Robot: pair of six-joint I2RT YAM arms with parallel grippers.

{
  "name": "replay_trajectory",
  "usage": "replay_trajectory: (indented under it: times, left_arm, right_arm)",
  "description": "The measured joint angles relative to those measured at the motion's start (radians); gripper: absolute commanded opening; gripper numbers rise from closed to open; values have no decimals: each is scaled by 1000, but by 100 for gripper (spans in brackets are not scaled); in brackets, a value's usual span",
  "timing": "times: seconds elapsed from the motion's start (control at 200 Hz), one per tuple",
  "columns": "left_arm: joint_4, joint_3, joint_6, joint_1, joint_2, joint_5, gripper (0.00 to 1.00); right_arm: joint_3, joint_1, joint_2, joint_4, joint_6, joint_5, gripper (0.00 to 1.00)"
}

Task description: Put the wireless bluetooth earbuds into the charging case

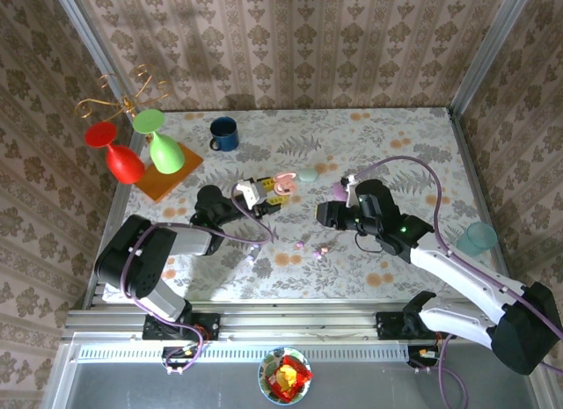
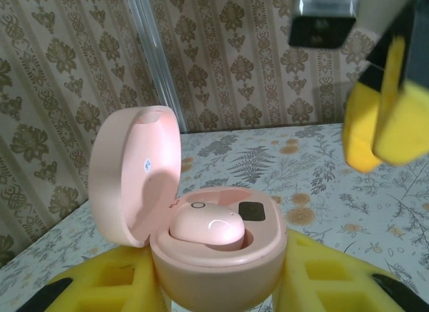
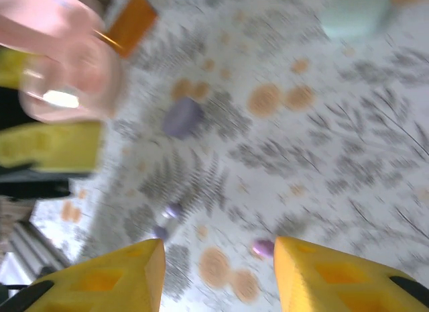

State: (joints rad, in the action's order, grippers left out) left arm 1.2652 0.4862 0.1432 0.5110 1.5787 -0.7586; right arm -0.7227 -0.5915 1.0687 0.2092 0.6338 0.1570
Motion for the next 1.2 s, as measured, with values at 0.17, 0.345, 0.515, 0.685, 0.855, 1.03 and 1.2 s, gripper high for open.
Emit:
replay_trajectory:
  times: [0.17,0.345,0.515,0.685,0.855,1.03,1.2]
  left_arm:
    - [0,-2,0,-9,-4,0,26]
    - [0,-2,-1,-9,-4,0,26]
    - [0,-4,-2,-9,-4,0,26]
    - [0,-7,-2,-9,-4,-1,26]
    - [0,-11,-2,-9,-9,-1,26]
    - [0,-16,-5,-9,-20,-3,26]
    - [0,-16,-8,-9,-21,-3,26]
  right_arm:
    - [19,0,91,72,83,-21,49]
    - [102,-6,181,57,196,-7,49]
    - [128,-16,238,20,254,12,49]
    - [128,-22,281,-43,274,26,48]
    - [128,-28,322,-81,287,38,48]
    - [128,-34,350,-97,291,47,44]
    - [127,-34,354,-101,289,53,37]
